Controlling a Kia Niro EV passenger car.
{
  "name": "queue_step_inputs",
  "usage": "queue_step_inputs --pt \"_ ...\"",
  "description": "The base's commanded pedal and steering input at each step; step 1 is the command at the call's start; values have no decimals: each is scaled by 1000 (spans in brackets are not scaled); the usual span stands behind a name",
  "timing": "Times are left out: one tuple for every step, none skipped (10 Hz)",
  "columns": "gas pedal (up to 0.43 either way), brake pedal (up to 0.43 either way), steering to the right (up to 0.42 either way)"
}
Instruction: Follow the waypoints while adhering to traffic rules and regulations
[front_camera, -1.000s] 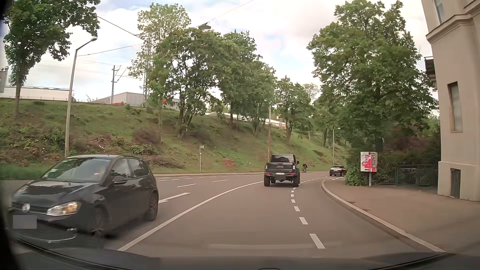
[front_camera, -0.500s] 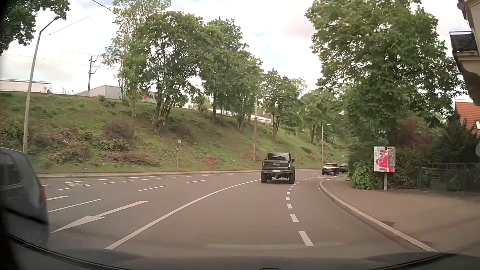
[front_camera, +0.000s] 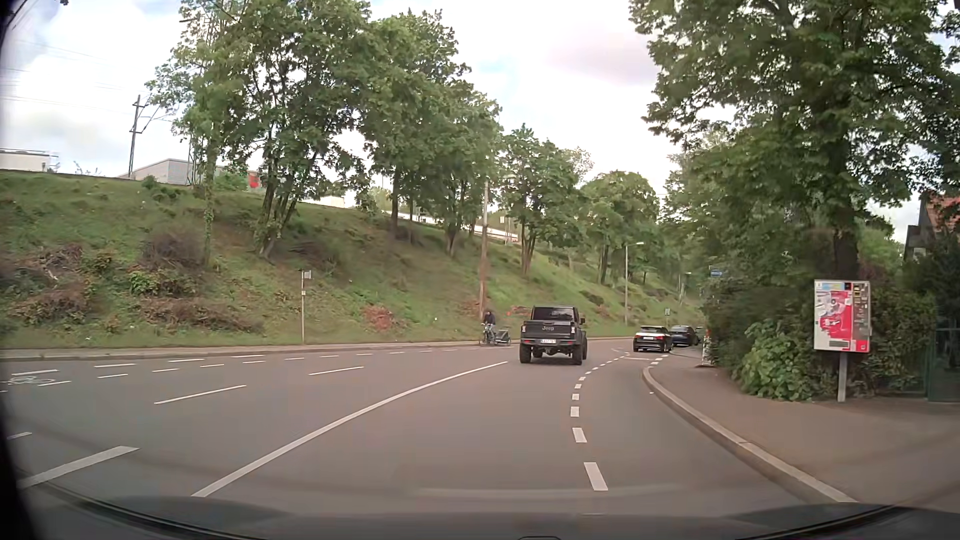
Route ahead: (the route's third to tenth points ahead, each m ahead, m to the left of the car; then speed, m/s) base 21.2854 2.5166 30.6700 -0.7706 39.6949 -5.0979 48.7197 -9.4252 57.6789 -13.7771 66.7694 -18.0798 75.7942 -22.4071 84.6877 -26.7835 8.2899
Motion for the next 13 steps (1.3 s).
queue_step_inputs --pt "8 0 36" --pt "8 0 35" --pt "20 0 34" --pt "28 0 34" --pt "8 0 34" --pt "0 0 34" --pt "0 0 34" --pt "0 0 34" --pt "20 0 34" --pt "39 0 34" --pt "67 0 33" --pt "67 0 33" --pt "79 0 33"
